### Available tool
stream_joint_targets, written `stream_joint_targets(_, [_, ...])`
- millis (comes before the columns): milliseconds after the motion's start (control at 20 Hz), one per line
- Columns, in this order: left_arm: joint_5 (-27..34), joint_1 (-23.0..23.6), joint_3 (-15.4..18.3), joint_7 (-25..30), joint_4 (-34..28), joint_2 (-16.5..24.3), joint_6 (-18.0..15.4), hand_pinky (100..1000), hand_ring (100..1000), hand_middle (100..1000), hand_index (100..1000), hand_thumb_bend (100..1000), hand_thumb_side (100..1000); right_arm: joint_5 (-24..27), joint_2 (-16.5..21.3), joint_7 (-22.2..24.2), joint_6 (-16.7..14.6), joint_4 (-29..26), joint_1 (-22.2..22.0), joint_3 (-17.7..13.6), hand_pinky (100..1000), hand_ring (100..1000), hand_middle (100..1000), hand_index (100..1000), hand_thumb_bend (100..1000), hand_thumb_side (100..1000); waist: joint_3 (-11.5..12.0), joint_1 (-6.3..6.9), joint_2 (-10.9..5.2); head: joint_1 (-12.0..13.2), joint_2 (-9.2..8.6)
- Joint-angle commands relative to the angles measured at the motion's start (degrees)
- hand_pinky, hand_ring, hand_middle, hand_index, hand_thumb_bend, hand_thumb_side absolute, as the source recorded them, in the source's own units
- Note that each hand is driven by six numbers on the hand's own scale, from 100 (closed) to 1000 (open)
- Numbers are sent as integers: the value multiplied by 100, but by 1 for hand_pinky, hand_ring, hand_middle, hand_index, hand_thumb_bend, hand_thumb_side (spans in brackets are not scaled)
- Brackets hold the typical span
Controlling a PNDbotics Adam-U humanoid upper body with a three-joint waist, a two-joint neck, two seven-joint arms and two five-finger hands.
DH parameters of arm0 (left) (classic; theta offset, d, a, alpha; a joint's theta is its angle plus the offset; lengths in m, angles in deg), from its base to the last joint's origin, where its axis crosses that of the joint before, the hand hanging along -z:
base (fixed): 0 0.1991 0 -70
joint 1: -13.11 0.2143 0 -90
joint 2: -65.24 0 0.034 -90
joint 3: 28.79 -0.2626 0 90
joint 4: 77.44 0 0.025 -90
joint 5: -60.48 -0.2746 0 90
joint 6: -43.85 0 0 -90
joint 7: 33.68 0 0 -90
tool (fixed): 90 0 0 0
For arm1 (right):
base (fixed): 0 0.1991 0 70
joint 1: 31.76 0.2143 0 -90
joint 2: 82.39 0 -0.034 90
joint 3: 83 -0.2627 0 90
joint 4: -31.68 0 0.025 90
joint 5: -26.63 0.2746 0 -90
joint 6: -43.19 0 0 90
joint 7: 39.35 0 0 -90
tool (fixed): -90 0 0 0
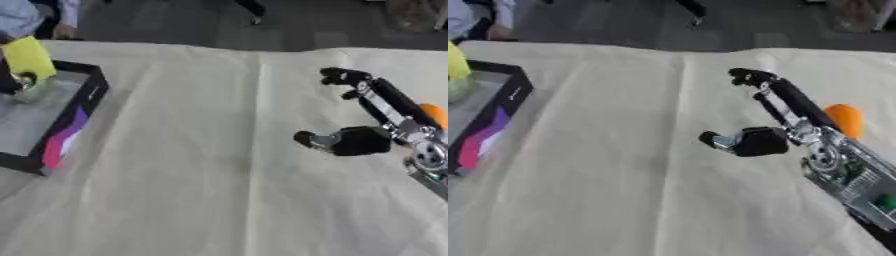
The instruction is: Pick up the objects with one hand, pass them to the other hand, and then place them into the box on the other side of the table.
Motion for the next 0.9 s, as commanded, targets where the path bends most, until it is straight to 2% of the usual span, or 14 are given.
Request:
stream_joint_targets(50, [-120,-127,165,-58,345,35,-119,750,534,343,440,314,100,4,192,-129,-54,-88,3,-162,812,928,822,934,628,371,-26,-61,-72,118,-99])
stream_joint_targets(200, [-285,-210,151,24,658,-105,-232,758,560,385,477,389,100,70,207,-225,-121,-88,-19,-221,810,928,822,934,627,368,-66,-63,-64,219,-119])
stream_joint_targets(300, [-462,-274,170,131,878,-202,-349,770,588,469,561,501,100,106,213,-273,-182,-88,-33,-247,809,928,821,934,627,366,-89,-68,-56,262,-134])
stream_joint_targets(350, [-566,-304,189,187,987,-244,-423,772,594,481,574,520,100,123,212,-295,-209,-88,-40,-257,809,928,821,934,627,366,-97,-71,-52,273,-139])
stream_joint_targets(450, [-836,-358,238,232,1200,-312,-475,805,649,556,670,628,100,157,205,-336,-250,-88,-49,-275,807,927,820,933,624,365,-110,-79,-41,282,-138])
stream_joint_targets(500, [-972,-381,269,250,1303,-347,-476,831,699,607,729,659,100,171,202,-354,-264,-88,-53,-284,807,927,820,933,624,365,-115,-82,-35,287,-138])
stream_joint_targets(550, [-1091,-399,299,274,1390,-378,-477,840,718,625,749,672,100,182,199,-370,-272,-88,-58,-293,807,927,820,933,623,365,-119,-84,-31,290,-136])
stream_joint_targets(600, [-1196,-410,322,305,1457,-398,-481,867,762,672,786,733,133,190,199,-384,-277,-88,-63,-302,807,927,820,933,623,365,-121,-87,-27,287,-133])
stream_joint_targets(650, [-1296,-415,338,343,1510,-411,-481,889,796,717,822,816,325,195,202,-401,-278,-88,-70,-316,807,927,820,933,622,364,-123,-88,-25,278,-129])
stream_joint_targets(700, [-1387,-418,350,376,1539,-420,-487,897,813,745,846,873,460,199,208,-418,-278,-88,-77,-331,807,928,821,934,621,364,-123,-88,-24,265,-123])
stream_joint_targets(750, [-1461,-418,360,398,1542,-424,-505,900,822,762,862,911,540,202,213,-435,-278,-88,-82,-347,806,928,821,934,620,362,-123,-87,-25,250,-119])
stream_joint_targets(900, [-1559,-400,371,421,1446,-405,-578,898,823,769,870,906,561,216,229,-502,-278,-88,-123,-408,806,928,821,934,617,360,-123,-81,-32,177,-111])
